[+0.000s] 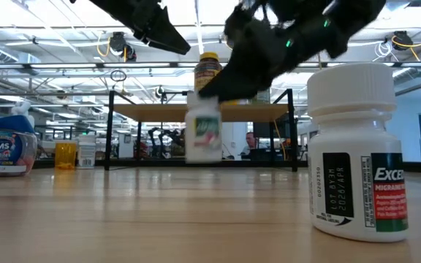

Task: Pick and place medicine bottles onto shelf by color
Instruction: Put the white and green pill bottle on the shelf

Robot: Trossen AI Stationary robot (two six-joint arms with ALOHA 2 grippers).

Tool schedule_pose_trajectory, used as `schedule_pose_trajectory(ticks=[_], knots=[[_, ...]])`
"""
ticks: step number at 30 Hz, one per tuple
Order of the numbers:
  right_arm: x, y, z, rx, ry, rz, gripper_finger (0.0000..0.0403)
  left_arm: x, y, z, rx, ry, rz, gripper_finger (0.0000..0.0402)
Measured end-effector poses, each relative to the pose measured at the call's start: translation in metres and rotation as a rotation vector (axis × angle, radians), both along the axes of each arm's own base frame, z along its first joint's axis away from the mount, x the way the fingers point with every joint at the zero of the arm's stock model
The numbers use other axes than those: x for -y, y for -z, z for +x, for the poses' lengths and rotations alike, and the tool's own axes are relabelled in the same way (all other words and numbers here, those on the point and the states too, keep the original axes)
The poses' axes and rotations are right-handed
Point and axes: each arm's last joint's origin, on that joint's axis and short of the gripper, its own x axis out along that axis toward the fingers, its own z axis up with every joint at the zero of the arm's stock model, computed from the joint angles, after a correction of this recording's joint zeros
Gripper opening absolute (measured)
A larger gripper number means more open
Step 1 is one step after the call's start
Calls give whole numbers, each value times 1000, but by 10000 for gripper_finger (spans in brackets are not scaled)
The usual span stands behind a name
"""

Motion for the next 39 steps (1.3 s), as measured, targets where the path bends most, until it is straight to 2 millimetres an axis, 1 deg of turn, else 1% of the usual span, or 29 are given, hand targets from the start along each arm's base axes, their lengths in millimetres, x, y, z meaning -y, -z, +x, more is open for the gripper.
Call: schedule_pose_trajectory(ticks=[3, 6, 9, 12, 14, 18, 22, 26, 30, 34, 36, 39], knots=[[6, -32, -19, 2, 57, -64, 183, 0, 1, 0, -8, 0, 0, 267], [20, -67, -45, 26, 160, -157, 184, 0, 1, -1, -14, 0, 1, 267], [46, -96, -71, 70, 281, -183, 189, 0, 1, -1, -13, 1, 2, 267], [72, -114, -92, 113, 398, -185, 191, 0, -1, 0, 3, 3, 6, 267], [86, -118, -101, 107, 457, -187, 192, 0, -2, 1, 22, 3, 8, 267], [106, -113, -109, 41, 535, -190, 194, 0, -3, 1, 31, 3, 7, 266], [117, -108, -107, 22, 542, -164, 194, 0, -3, 1, 31, 2, 6, 267], [128, -107, -107, 40, 577, -164, 195, 0, -3, 1, 29, 2, 5, 267], [134, -107, -110, 35, 609, -159, 196, 0, -2, 1, 19, 2, 4, 267], [136, -106, -111, 31, 619, -153, 199, 0, -2, 1, 17, 3, 5, 267], [136, -107, -111, 32, 619, -153, 209, 0, -2, 1, 16, 3, 6, 267], [136, -107, -110, 41, 617, -157, 233, 0, -1, 0, 13, 1, 3, 267]])
